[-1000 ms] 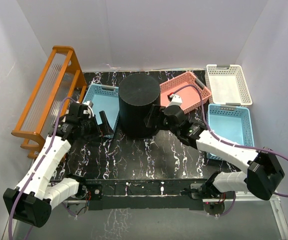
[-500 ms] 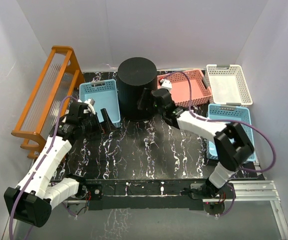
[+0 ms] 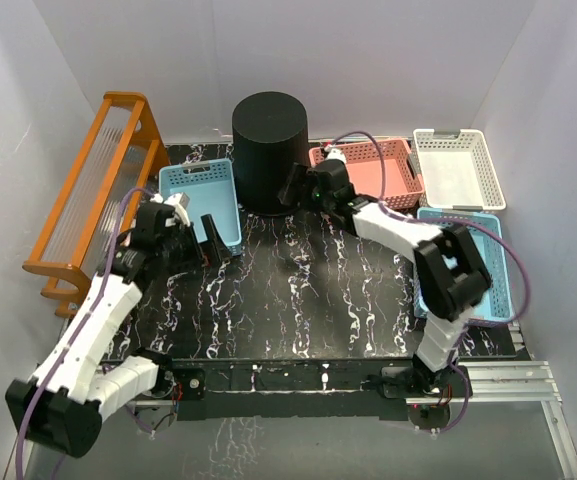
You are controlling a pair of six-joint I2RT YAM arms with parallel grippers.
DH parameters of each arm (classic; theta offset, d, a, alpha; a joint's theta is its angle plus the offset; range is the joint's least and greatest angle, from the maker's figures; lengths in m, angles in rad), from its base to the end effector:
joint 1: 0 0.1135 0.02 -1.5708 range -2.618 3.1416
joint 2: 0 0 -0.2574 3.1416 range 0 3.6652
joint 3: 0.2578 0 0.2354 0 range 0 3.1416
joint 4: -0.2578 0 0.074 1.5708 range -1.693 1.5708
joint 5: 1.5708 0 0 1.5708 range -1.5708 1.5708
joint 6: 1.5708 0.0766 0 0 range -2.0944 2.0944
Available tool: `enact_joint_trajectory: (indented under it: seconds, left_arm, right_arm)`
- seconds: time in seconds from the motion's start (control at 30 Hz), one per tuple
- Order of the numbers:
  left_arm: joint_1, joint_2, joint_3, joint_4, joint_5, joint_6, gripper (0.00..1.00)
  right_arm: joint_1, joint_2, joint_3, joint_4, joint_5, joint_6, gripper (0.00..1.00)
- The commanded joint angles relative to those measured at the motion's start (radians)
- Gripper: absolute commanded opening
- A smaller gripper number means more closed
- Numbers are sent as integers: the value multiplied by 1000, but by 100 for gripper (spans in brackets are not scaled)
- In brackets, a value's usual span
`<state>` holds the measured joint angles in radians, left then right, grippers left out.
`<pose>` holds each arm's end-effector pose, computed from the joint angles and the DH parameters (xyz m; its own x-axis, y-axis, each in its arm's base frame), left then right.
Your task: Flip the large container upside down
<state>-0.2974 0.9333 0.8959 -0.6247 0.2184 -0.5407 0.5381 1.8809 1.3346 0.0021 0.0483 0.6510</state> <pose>0.1996 -0.0785 0.2803 -0.7353 -0.3002 -0.6076 0.0828 0.8500 -0.5202 0.3909 0.2290 0.2137 -0.6424 0.3215 -0.6957 -0.1096 0.8599 0.4986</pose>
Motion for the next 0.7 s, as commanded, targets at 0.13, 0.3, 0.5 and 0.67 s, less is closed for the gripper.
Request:
enact_joint_trajectory:
  seconds: [0.13,0.3,0.5,0.67]
  left_arm:
    - [-41,323,147,146,-162,38,99]
    - [-80,534,243,244,-283,9,98]
    - [-111,761,341,303,-423,55,94]
    - [-113,863,403,231,-415,55,72]
  right_arm:
    - [0,-509,-317,-22,-19,-72,98]
    - [-1,-768,-514,-74,35,-74,98]
    - [-2,-925,-605,-185,65,-52,98]
    - [-2,-987,-627,-259,80,-64,98]
